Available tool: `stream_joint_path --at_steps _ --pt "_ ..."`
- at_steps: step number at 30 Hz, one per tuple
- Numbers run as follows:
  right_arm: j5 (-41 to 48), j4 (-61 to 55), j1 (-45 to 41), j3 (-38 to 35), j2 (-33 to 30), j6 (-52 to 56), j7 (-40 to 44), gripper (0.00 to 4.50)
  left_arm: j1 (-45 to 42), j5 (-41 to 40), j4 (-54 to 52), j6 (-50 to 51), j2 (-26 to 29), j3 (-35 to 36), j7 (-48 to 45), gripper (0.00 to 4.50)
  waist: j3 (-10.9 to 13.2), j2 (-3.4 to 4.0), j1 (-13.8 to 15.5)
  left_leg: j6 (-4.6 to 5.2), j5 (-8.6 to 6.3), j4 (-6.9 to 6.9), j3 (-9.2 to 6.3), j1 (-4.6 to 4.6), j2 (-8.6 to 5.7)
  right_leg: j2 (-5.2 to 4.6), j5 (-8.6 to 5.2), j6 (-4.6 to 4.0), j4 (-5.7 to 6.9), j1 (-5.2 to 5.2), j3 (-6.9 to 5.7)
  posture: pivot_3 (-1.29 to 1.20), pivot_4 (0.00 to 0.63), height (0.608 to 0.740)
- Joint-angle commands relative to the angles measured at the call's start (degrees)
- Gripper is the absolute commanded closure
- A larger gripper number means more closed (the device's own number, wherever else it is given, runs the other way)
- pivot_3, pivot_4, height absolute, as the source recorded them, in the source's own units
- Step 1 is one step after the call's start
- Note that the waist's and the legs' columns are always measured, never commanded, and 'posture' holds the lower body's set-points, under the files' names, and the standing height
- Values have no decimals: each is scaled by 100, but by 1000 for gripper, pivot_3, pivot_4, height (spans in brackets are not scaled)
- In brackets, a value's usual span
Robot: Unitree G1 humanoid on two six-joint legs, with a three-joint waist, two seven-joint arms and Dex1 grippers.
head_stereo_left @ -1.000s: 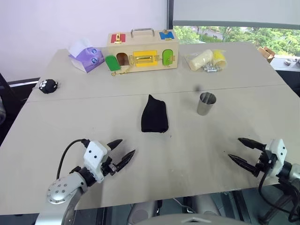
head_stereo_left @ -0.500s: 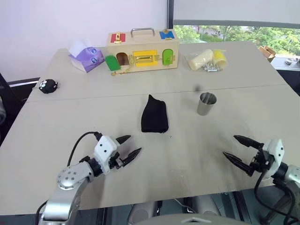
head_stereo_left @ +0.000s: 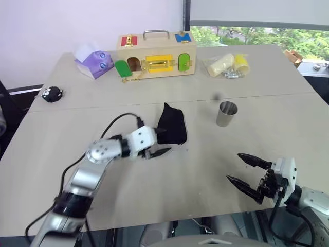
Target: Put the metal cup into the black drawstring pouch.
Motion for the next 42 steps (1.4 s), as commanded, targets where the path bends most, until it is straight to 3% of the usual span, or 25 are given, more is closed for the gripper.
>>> stream_joint_path --at_steps 1,9,14,19,42 --pt "-80 -440 33 108 82 -38 -252 331 -494 258 392 -476 -40 -210 -138 1114 0 -1 1 -1 0 0 0 -5 0 0 0 1 0 -5 -2 0 150 740" --pt "-279 -661 123 228 271 -75 -686 331 -1116 503 1122 -1122 -34 -532 -532 1114 -1 -3 -35 -22 3 0 -10 -37 -2 3 1 3 4 -37 -12 0 150 740" --pt "-303 -698 193 259 315 -95 -827 331 -1267 -39 901 -936 -147 -346 -841 1114 -1 -3 -33 -36 11 22 -19 -64 -4 4 2 4 7 -48 -20 0 150 740" --pt "-368 -665 198 341 363 -143 -874 331 -1154 24 718 -1074 41 -468 -1122 1114 -1 -3 -47 -35 11 34 -21 -68 -6 4 3 6 8 -47 -22 0 150 740" --pt "-389 -560 175 268 363 -230 -940 331 -1053 1481 1067 -1521 -151 -867 -97 1114 -2 -4 -41 -33 11 46 -28 -67 -8 10 6 11 23 -44 -27 0 150 740"
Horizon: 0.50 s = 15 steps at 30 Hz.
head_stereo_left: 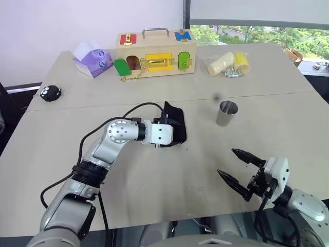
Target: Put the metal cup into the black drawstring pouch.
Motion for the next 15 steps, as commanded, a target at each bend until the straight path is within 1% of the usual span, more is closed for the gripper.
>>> stream_joint_path --at_steps 1,6,9,12,13,14,15 --pt "13 -120 27 -96 11 -144 -34 331 80 147 -154 11 -58 11 256 1114 0 0 0 0 0 0 0 0 0 0 0 0 1 0 0 0 150 740" --pt "-1 -113 50 -82 17 -162 -51 331 116 234 -194 129 -124 64 473 1114 -1 -1 1 0 0 1 -1 1 0 0 0 0 4 0 -1 0 150 740" --pt "-7 -91 29 -69 10 -164 -45 296 95 183 -186 157 -139 88 501 1926 -1 -1 0 1 0 2 -1 2 0 0 1 1 6 0 0 0 150 740" --pt "-7 -54 -15 -63 -5 -170 -25 296 91 89 -213 252 -154 130 480 3208 -1 -1 0 -1 1 2 -1 2 0 0 1 1 7 0 0 0 150 740" --pt "-7 -42 -28 -59 -9 -174 -19 296 90 22 -251 348 -183 171 485 3560 -1 -1 0 -1 1 2 -1 3 0 0 1 1 7 0 0 0 150 740" --pt "-7 -34 -35 -56 -11 -177 -14 296 86 -39 -289 440 -207 202 485 4137 -1 -1 2 -1 1 2 -1 2 0 0 1 1 7 0 0 0 150 740" --pt "-10 -23 -52 -49 -13 -175 -10 296 70 -90 -312 526 -229 227 484 4433 -2 -2 2 -1 1 3 -1 3 0 0 1 1 7 0 0 0 150 740"
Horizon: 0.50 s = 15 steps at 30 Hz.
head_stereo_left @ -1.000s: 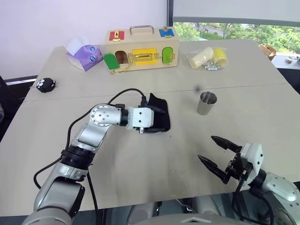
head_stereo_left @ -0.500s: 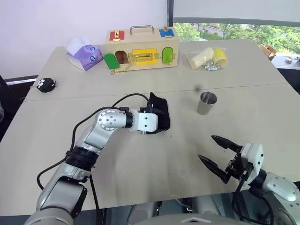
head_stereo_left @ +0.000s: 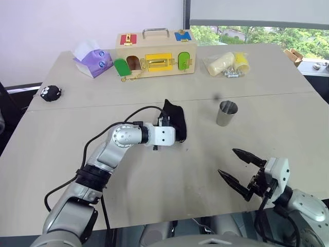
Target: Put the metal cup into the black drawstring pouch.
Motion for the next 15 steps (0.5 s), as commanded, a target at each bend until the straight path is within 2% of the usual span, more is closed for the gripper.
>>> stream_joint_path --at_steps 1,4,8,12,15 --pt "18 -79 -47 -45 -14 -94 6 296 -87 -276 -294 280 -75 242 45 4433 0 -1 -1 0 0 0 0 0 0 0 0 0 0 0 0 0 150 740" --pt "2 -63 -96 -54 -13 -93 2 296 -169 -390 -336 550 -130 316 69 4433 -1 -1 0 0 0 1 0 0 0 0 0 0 1 0 0 0 150 740" --pt "-157 -25 -349 -146 24 -55 -238 296 -377 -843 -469 1461 -391 623 144 4433 -1 -1 0 0 0 5 -1 0 0 0 0 0 8 0 -1 0 150 740" --pt "-692 17 -1309 -171 46 328 -975 296 -835 -1250 -519 2639 -655 1034 417 4433 2 -10 -10 -2 2 22 1 0 -3 1 1 2 24 0 0 0 150 740" --pt "-1229 113 -2168 36 -275 1012 -1224 296 -1197 -1497 -589 3770 -824 1328 734 4433 -1 -13 -21 -10 7 25 3 6 -6 3 2 4 42 -1 4 0 150 740"
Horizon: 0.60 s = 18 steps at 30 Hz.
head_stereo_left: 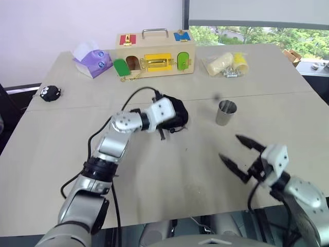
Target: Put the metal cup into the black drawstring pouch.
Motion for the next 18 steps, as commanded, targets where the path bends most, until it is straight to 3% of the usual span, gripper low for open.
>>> stream_joint_path --at_steps 1,4,8,13,18 --pt "-816 115 -980 246 -485 702 -261 296 -476 -522 -304 1542 -207 571 482 4433 -1 -2 -3 -4 2 -3 -3 8 0 2 0 0 11 2 -2 0 150 740" --pt "-1469 745 -2048 687 -734 968 -289 296 -922 -799 -360 2712 -387 910 903 4433 6 -14 -19 -9 5 -2 -4 6 -2 10 0 0 18 -3 -5 0 150 740" --pt "-2002 1414 -2781 1183 -940 947 -12 296 -1271 -1106 -522 3838 -518 1221 1342 4433 1 -19 0 -21 13 -10 -14 -2 -2 10 -2 -2 19 -11 -7 0 150 740" --pt "-2489 2005 -3113 1755 -1214 460 500 296 -1413 -1444 -776 4700 -596 1498 1691 4433 2 -19 -3 -22 13 -16 -5 -21 -9 -3 -2 0 2 -27 2 0 150 740" --pt "-2782 2143 -3169 1982 -1319 631 834 296 -1397 -1633 -898 5009 -529 1593 1920 4433 2 -19 -5 -23 13 -13 -5 -20 -12 -7 -1 1 2 -26 5 0 150 740"
